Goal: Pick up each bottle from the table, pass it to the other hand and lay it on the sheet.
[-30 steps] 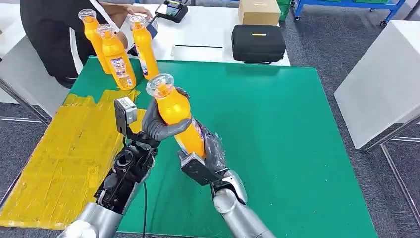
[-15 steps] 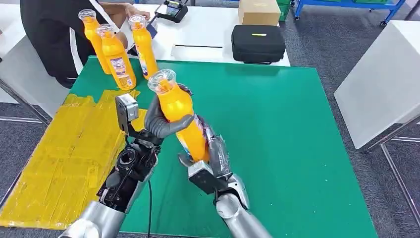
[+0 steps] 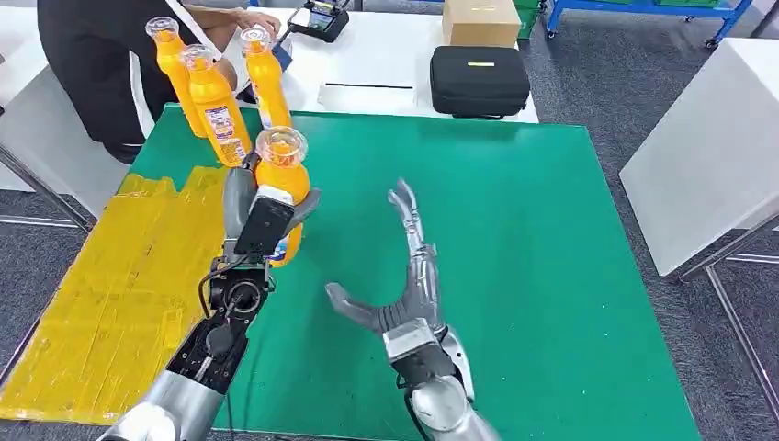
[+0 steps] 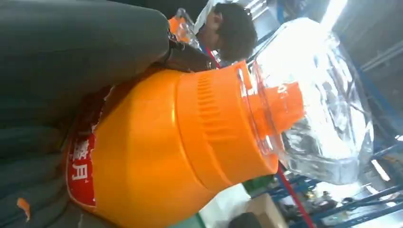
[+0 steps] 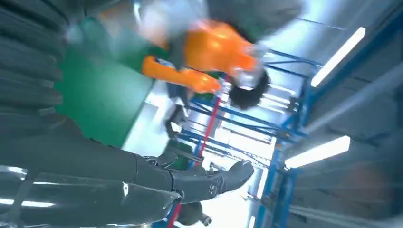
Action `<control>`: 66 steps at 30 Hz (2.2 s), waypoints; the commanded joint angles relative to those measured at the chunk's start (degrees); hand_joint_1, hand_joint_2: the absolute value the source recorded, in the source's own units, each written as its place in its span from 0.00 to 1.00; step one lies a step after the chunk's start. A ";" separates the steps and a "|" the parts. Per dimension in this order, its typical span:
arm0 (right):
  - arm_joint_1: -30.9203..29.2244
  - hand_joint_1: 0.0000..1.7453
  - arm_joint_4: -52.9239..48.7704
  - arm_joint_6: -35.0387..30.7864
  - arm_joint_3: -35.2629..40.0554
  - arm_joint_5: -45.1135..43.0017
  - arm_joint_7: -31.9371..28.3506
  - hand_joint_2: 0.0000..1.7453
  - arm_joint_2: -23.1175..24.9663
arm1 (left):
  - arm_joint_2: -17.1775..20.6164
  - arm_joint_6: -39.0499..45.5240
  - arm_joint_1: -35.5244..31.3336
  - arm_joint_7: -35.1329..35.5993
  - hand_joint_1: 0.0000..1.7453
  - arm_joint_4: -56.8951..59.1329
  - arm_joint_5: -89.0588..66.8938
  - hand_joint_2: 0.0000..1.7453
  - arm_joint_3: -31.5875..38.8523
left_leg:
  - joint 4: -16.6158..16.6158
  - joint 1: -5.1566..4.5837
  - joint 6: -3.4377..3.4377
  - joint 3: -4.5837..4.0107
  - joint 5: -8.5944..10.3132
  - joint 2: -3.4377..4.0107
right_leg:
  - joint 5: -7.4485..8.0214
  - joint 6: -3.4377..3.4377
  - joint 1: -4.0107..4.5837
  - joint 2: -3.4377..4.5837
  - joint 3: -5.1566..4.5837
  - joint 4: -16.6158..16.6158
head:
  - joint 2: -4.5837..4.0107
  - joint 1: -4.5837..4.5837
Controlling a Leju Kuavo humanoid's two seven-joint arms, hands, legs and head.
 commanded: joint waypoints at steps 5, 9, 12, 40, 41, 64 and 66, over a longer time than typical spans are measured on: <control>2.61 0.00 -9.72 -1.91 -2.85 -3.68 0.59 1.00 -3.55 | 3.75 10.95 -7.59 22.99 1.00 19.45 -41.62 1.00 -3.40 | -0.04 0.03 -0.10 0.22 -0.06 0.02 | -0.05 -0.10 0.05 -0.07 0.25 -0.06 | 0.00 -0.02; 1.91 0.00 -9.85 -1.92 -4.22 -5.42 -0.14 1.00 -3.93 | 5.23 9.68 -7.78 29.02 1.00 23.89 -51.33 1.00 -2.48 | -0.06 0.02 -0.09 0.27 -0.08 0.13 | -0.04 -0.09 0.03 0.05 0.27 -0.07 | 0.00 0.00; 1.94 0.00 -10.22 -2.07 -4.74 -5.82 -0.24 1.00 -3.98 | 5.63 7.59 -7.63 29.97 1.00 25.41 -54.37 1.00 -2.48 | -0.05 0.04 -0.13 0.35 -0.13 0.23 | -0.07 -0.12 0.06 0.10 0.33 -0.07 | 0.00 -0.02; 0.59 0.00 -6.31 0.96 -5.27 -4.63 1.65 1.00 -2.53 | 7.53 -1.43 -6.06 39.09 0.01 31.94 -56.85 1.00 -2.96 | -0.03 0.07 -0.14 0.38 -0.17 0.36 | -0.07 -0.14 0.09 0.23 0.35 -0.05 | 0.00 -0.02; 0.57 0.00 -6.31 1.03 -5.25 -4.57 1.69 1.00 -2.57 | 7.63 -1.49 -6.02 39.28 0.00 31.97 -56.95 1.00 -2.90 | -0.01 0.07 -0.18 0.47 -0.22 0.39 | -0.11 -0.17 0.10 0.24 0.42 -0.03 | 0.00 -0.02; 3.54 0.00 -9.80 0.22 -8.14 -4.66 1.94 1.00 -1.87 | 2.34 3.54 -3.94 9.55 0.00 22.62 -28.68 1.00 22.59 | 0.08 0.06 -0.12 0.22 -0.15 -0.06 | -0.17 -0.12 0.08 -0.19 0.30 0.04 | 0.00 0.00; 3.48 0.00 -9.64 -0.71 -8.47 -4.51 1.60 1.00 -1.59 | 1.15 4.13 -2.80 3.37 0.00 19.01 -23.23 1.00 24.57 | 0.07 0.07 -0.12 0.24 -0.16 -0.02 | -0.16 -0.12 0.09 -0.15 0.30 0.02 | 0.00 0.02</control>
